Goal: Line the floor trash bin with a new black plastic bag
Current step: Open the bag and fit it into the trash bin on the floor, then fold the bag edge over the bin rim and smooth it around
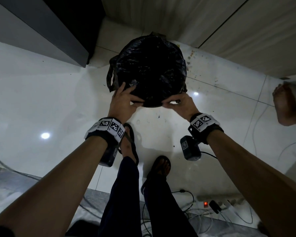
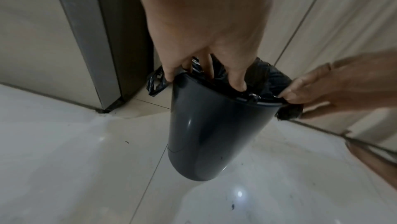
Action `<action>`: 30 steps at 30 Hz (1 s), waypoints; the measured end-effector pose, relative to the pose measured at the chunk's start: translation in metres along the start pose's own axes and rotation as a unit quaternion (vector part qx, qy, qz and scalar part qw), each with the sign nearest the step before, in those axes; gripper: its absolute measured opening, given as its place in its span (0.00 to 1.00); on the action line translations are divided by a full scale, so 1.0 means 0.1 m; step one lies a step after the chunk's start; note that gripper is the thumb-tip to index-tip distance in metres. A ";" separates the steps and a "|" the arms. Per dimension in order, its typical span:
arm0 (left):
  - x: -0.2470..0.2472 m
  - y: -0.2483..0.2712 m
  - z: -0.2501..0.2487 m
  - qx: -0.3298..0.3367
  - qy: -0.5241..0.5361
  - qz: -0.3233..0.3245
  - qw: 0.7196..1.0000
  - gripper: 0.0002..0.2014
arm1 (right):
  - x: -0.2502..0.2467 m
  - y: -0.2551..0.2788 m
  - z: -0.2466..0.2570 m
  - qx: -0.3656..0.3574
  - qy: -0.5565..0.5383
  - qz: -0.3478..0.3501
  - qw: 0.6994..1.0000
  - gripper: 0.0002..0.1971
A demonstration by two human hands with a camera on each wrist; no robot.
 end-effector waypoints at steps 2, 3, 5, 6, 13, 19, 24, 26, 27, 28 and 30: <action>-0.05 0.06 -0.05 -0.022 0.059 -0.031 0.998 0.08 | -0.04 0.04 0.00 0.007 -0.037 -0.018 0.999 0.04; -0.09 0.10 -0.09 -0.026 0.074 -0.048 0.996 0.08 | -0.06 0.07 0.00 0.017 -0.038 -0.021 0.999 0.04; -0.17 0.21 -0.20 -0.017 0.064 -0.073 0.995 0.08 | -0.05 0.12 -0.04 0.038 -0.019 -0.016 0.999 0.04; -0.18 0.27 -0.24 -0.004 0.046 -0.080 0.996 0.09 | -0.04 0.15 -0.06 0.047 -0.005 -0.011 0.999 0.04; 0.03 0.34 -0.01 -0.030 -0.045 -0.034 0.998 0.11 | 0.06 0.20 -0.17 0.055 0.070 -0.058 0.994 0.03; 0.12 0.29 0.03 -0.014 -0.115 -0.018 0.993 0.12 | 0.11 0.13 -0.18 0.046 0.153 -0.090 0.983 0.09; 0.08 0.43 0.08 -0.017 -0.059 -0.032 0.998 0.16 | 0.06 0.36 -0.01 -0.032 0.207 -0.160 0.965 0.09; -0.07 0.46 0.07 -0.028 -0.046 -0.091 0.994 0.18 | -0.03 0.47 0.07 -0.045 0.165 -0.216 0.961 0.06; -0.13 0.46 0.06 -0.036 -0.034 -0.109 0.993 0.19 | -0.06 0.50 0.12 -0.047 0.155 -0.233 0.959 0.07; -0.18 0.44 0.05 -0.048 -0.016 -0.120 0.991 0.22 | -0.06 0.51 0.17 -0.050 0.149 -0.242 0.957 0.10; -0.25 0.38 0.01 -0.075 0.033 -0.137 0.987 0.26 | -0.05 0.49 0.26 -0.033 0.130 -0.241 0.961 0.20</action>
Point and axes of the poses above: each hand's wrist, its own y-axis away from the middle knuckle, its own x-axis out of the palm, z = x × y, the point moved 7 cm from there along -y, towards the middle knuckle, and after that the axes turned 2 degrees about x, right-handed, at the moved point
